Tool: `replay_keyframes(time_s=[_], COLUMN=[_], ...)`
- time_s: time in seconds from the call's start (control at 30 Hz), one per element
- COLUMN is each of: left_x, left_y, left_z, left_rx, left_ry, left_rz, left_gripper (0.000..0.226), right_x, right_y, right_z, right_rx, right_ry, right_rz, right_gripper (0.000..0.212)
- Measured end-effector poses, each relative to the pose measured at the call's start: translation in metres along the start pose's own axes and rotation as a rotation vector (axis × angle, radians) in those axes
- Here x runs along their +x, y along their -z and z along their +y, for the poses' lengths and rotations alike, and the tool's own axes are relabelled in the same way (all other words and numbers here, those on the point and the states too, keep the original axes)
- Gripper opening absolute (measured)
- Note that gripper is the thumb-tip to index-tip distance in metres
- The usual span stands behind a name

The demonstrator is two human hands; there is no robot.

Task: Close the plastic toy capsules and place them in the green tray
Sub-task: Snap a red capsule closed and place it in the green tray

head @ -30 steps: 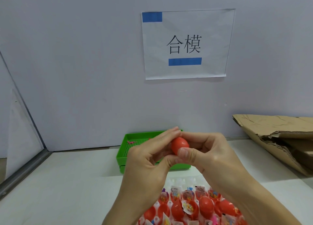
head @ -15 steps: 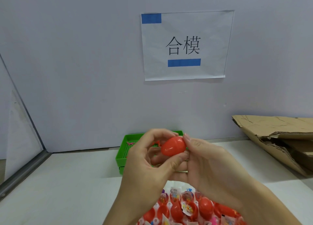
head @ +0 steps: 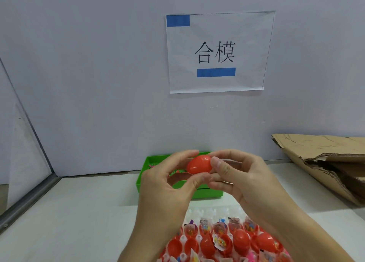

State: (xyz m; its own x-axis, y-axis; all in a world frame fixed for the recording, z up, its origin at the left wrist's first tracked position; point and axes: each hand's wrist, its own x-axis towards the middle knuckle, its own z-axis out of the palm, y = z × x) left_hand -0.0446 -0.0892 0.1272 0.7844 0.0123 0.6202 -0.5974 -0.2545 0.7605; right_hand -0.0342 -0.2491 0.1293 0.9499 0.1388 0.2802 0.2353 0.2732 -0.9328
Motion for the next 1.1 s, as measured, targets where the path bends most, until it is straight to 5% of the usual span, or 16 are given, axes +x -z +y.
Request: replay_keyframes(time_s=[0.1, 0.27, 0.53, 0.73, 1.1], left_x=[-0.001, -0.006, -0.008, -0.006, -0.005], left_y=[-0.003, -0.01, -0.015, -0.015, -0.019], left_z=[-0.002, -0.008, 0.005, 0.01, 0.009], left_rx=[-0.005, 0.101, 0.1, -0.193, -0.307], left_ry=[-0.021, -0.071, -0.127, 0.013, 0.076], left_rz=[0.025, 0.065, 0.013, 0.012, -0.006], left_gripper=[0.033, 0.054, 0.01, 0.018, 0.014], right_x=[-0.003, -0.004, -0.004, -0.001, -0.002], right_y=[-0.002, -0.003, -0.006, -0.011, -0.007], right_z=[-0.002, -0.004, -0.007, -0.007, -0.013], right_rx=[-0.059, -0.225, -0.256, 0.135, 0.075], right_ry=[0.021, 0.082, 0.036, -0.118, -0.161], right_rz=[0.001, 0.09, 0.039, -0.028, -0.08], right_gripper=[0.031, 0.003, 0.017, 0.034, 0.036])
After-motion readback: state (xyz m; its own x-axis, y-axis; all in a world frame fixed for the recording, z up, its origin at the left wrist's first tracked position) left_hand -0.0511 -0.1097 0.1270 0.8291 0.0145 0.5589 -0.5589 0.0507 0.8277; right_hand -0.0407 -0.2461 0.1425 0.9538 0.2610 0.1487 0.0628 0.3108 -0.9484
